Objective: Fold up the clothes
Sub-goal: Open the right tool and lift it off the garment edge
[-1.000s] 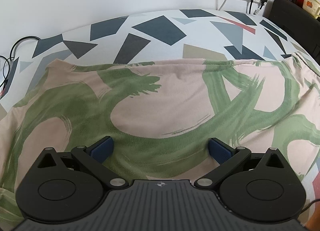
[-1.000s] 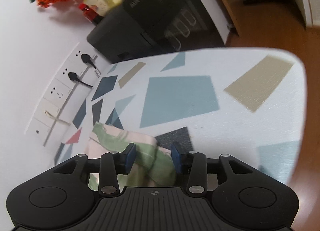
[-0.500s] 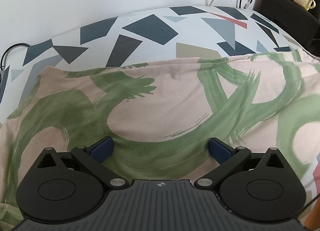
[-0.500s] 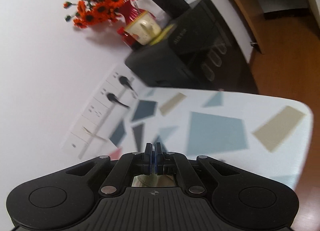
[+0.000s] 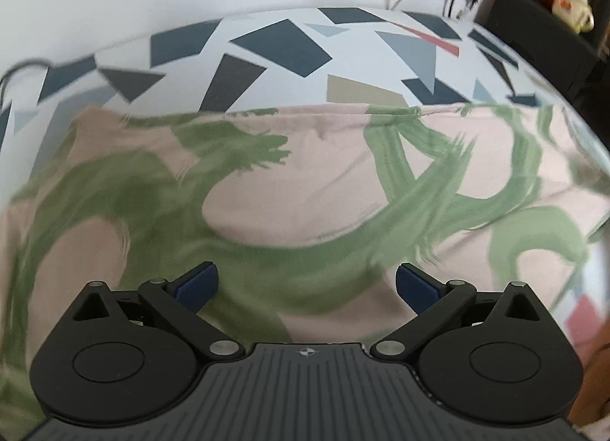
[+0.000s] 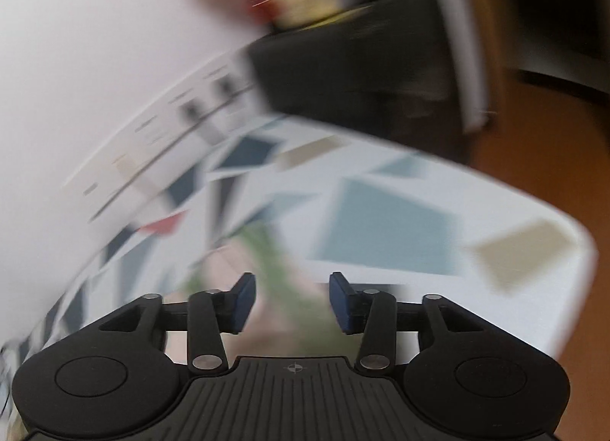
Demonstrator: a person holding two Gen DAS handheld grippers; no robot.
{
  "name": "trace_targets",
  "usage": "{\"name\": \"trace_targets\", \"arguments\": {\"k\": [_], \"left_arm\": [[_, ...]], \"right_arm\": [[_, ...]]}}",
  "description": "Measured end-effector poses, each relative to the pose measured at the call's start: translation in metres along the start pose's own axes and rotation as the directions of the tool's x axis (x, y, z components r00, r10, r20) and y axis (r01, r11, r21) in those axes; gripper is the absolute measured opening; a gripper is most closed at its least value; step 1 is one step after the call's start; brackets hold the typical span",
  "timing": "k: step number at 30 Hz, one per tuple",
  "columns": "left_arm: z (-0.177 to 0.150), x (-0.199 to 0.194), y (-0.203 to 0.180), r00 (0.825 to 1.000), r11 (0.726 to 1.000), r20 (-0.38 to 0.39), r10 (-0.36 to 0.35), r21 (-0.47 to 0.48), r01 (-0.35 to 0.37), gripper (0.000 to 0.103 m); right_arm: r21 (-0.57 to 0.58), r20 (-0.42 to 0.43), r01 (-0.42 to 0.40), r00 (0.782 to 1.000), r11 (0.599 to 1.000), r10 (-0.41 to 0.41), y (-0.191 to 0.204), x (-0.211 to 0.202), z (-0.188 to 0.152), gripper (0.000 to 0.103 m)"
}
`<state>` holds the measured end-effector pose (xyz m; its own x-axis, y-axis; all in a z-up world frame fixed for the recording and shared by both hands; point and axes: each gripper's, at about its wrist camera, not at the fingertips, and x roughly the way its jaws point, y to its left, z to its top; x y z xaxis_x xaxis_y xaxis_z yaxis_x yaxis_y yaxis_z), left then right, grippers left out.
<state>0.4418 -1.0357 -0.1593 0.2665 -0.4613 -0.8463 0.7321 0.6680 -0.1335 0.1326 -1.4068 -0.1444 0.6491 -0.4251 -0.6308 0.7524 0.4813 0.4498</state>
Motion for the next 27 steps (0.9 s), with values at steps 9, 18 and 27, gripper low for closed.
{"name": "trace_targets", "arguments": {"k": [9, 18, 27], "left_arm": [[-0.039, -0.022, -0.001, 0.999, 0.999, -0.046, 0.023, -0.033, -0.025, 0.102], [-0.042, -0.011, -0.05, 0.997, 0.995, -0.027, 0.075, 0.07, -0.073, 0.102], [-0.015, 0.017, -0.117, 0.999, 0.991, 0.049, -0.014, 0.132, 0.008, 0.102]], "right_arm": [[-0.432, -0.18, 0.015, 0.978, 0.902, -0.102, 0.098, 0.095, -0.029, 0.092], [-0.547, -0.141, 0.02, 0.983, 0.837, -0.115, 0.091, 0.133, -0.006, 0.093], [-0.507, -0.088, 0.106, 0.981, 0.856, -0.173, 0.042, 0.157, 0.056, 0.086]]}}
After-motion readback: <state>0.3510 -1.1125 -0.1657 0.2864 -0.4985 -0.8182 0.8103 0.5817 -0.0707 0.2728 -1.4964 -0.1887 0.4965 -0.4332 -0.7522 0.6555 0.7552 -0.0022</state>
